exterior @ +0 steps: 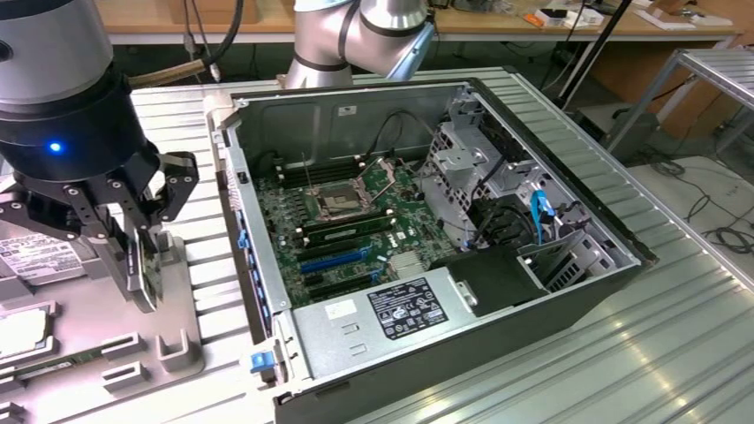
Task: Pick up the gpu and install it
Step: 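Pick up the gpu and move the gpu toward the slot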
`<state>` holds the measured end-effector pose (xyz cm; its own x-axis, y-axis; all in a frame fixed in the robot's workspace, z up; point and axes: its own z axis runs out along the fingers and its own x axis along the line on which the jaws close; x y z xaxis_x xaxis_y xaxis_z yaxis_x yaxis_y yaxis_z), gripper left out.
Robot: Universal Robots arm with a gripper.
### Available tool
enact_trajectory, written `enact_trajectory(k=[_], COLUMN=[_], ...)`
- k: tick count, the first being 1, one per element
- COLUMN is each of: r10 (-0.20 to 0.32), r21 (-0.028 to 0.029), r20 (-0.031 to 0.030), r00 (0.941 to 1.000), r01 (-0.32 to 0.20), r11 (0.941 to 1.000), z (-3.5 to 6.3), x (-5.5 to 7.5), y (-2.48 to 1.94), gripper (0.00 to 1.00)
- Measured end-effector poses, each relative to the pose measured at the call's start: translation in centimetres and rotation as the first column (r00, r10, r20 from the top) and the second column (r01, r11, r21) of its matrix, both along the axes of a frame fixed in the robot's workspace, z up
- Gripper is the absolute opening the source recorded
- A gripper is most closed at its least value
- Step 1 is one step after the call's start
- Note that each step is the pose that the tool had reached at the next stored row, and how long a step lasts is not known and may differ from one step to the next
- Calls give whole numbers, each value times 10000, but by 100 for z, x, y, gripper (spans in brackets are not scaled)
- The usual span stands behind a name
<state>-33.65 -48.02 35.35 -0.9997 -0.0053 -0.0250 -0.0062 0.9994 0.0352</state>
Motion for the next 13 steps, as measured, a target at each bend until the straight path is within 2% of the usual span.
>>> enact_trajectory(k=[13], r10=[0], r21=[3], r20=[0], r00=[10000], r01=[0], r11=[10000], z=[194], x=[0], y=[0], gripper=[27])
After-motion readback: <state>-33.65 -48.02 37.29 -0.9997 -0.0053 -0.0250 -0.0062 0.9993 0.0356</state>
